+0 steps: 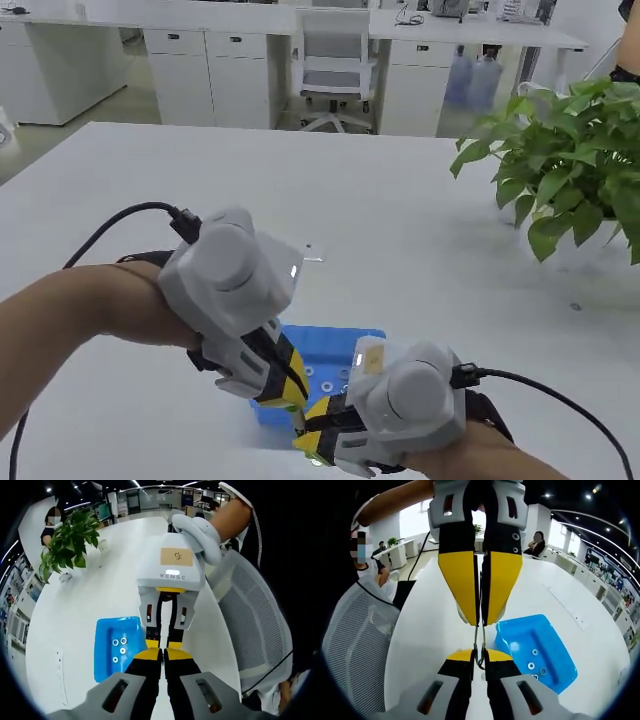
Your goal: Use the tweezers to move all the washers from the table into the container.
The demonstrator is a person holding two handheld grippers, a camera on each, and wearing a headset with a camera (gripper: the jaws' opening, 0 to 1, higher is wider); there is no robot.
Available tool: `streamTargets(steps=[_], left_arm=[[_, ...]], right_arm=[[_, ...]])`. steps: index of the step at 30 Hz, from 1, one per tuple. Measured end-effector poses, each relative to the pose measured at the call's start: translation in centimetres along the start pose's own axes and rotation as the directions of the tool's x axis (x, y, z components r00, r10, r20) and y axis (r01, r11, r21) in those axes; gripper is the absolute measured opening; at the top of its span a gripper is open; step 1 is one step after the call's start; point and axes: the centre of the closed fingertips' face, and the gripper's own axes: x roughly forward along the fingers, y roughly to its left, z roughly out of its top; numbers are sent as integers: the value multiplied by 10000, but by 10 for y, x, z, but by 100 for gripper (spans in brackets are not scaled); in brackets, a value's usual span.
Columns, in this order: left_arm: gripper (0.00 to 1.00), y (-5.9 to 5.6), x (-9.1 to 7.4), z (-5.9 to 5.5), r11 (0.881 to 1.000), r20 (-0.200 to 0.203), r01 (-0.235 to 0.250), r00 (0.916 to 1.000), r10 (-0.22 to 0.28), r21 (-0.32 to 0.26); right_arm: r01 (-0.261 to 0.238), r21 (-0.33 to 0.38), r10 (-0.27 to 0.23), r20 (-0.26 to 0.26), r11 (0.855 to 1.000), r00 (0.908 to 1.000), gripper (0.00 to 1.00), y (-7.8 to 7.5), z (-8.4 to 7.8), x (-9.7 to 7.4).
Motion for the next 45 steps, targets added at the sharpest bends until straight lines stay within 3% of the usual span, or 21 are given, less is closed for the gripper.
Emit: streamTargets(steps=[15, 25, 45], left_arm=[[5, 24, -9, 8, 9987, 72, -326, 9995, 324, 383], [5, 44, -6, 4, 9972, 69, -495, 9988, 492, 562], [5, 76, 15, -27, 9982, -145, -562, 9983, 566, 223]], right_arm=[[368, -60, -367, 148, 9993, 9992, 9, -29, 8, -5], [495, -110, -493, 155, 9987, 9987, 10, -50, 6, 1], [44, -117, -46, -155, 9999, 9999, 10, -77, -14, 32]])
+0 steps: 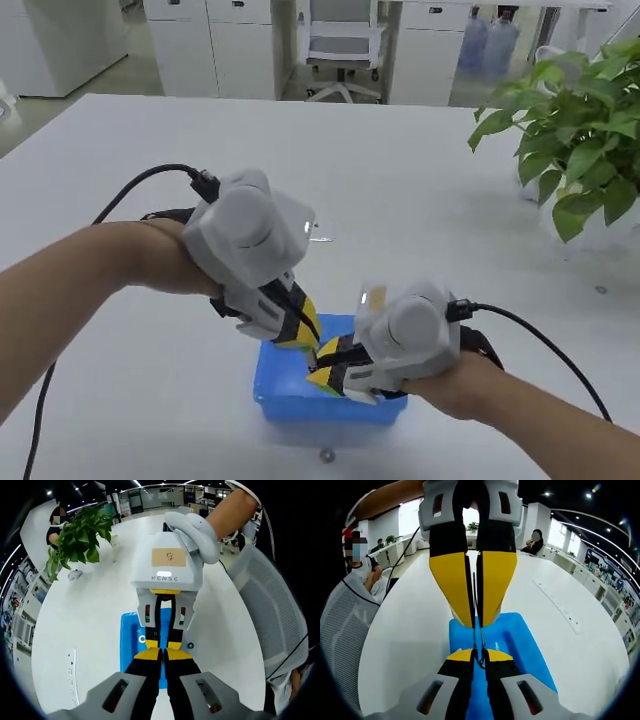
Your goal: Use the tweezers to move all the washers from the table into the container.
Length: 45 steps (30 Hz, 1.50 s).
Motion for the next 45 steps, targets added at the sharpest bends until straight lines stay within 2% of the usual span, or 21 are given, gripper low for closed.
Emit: streamTargets(steps=[15, 26, 36, 45], left_arm=[[5, 13, 17, -13, 9995, -1, 178, 9998, -178, -272], [6, 12, 21, -14, 9992, 39, 266, 9996, -265, -285], [6, 12, 19, -10, 9994, 78, 241, 9997, -239, -237], [6, 7, 10, -2, 9998, 123, 152, 9998, -151, -138]], right_arm=[[-321, 261, 328, -240, 9991, 9992, 10, -11, -16, 16], [-441, 294, 451, -325, 9986, 9985, 10, -11, -20, 19], [-401, 290, 409, -301, 9988, 9987, 11, -12, -17, 18], [-250, 266, 255, -165, 9993, 9995, 11, -9, -10, 10]])
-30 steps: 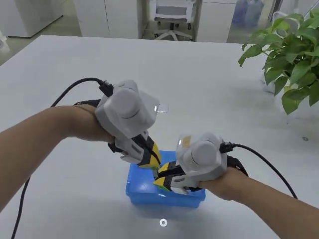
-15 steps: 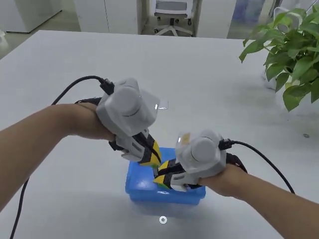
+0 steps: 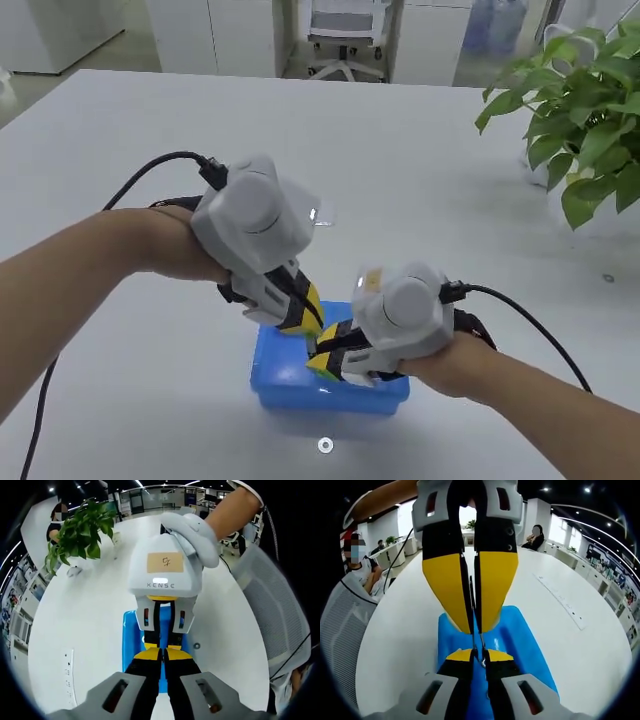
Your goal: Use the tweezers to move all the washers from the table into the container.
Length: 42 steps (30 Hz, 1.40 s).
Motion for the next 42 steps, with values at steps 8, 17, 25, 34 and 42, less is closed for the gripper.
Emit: streamTargets(steps=[8, 17, 25, 34, 42], left_arm=[[6, -5, -9, 9, 9999, 14, -77, 10000, 77, 119], [6, -13, -18, 19, 9994, 53, -250, 9997, 249, 258], [6, -23, -22, 27, 9989, 51, -271, 9996, 269, 395], [6, -38, -22, 32, 9985, 54, -227, 9997, 225, 500], [6, -46, -19, 38, 9978, 129, -192, 9997, 185, 634]], right_arm=[[121, -117, -120, 72, 9999, 9999, 11, 5, 8, -10], [313, -254, -309, 144, 9992, 9994, 11, 13, 16, -22], [444, -318, -436, 234, 9985, 9988, 11, 23, 20, -31], [515, -297, -507, 281, 9982, 9983, 10, 39, 18, -37], [711, -328, -701, 295, 9969, 9971, 11, 42, 17, -42]])
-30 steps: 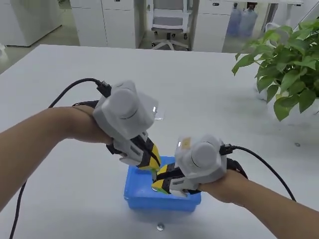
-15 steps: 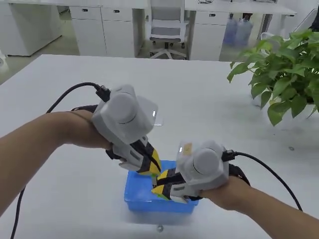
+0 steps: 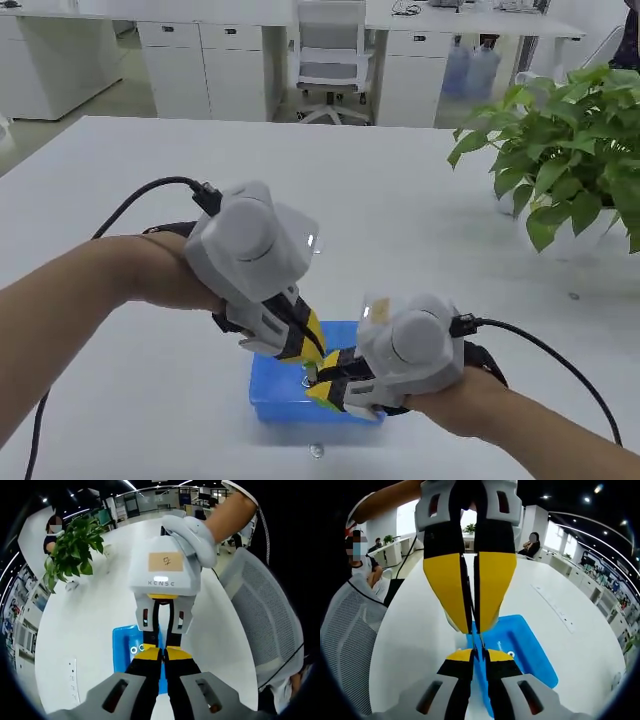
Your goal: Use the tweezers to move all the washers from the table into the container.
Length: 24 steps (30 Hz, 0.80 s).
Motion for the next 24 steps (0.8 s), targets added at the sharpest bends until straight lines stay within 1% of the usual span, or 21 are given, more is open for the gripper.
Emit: streamTargets(steps=[4, 9, 19, 24], left_arm=[[6, 2, -3, 4, 10000, -3, -75, 10000, 75, 41], [6, -2, -8, 11, 9997, 64, -198, 9998, 198, 139], [6, -16, -11, 13, 9996, 123, -199, 9997, 197, 183], [6, -22, -8, 13, 9998, 163, -140, 9998, 137, 137]], right_arm=[[42, -3, -42, 34, 10000, 10000, 11, -1, 3, -4], [124, -78, -123, 120, 9999, 9999, 11, 1, 7, -11], [246, -34, -245, 226, 9997, 9994, 11, 16, 8, -15], [250, 5, -250, 197, 9997, 9995, 11, 21, 5, -14]])
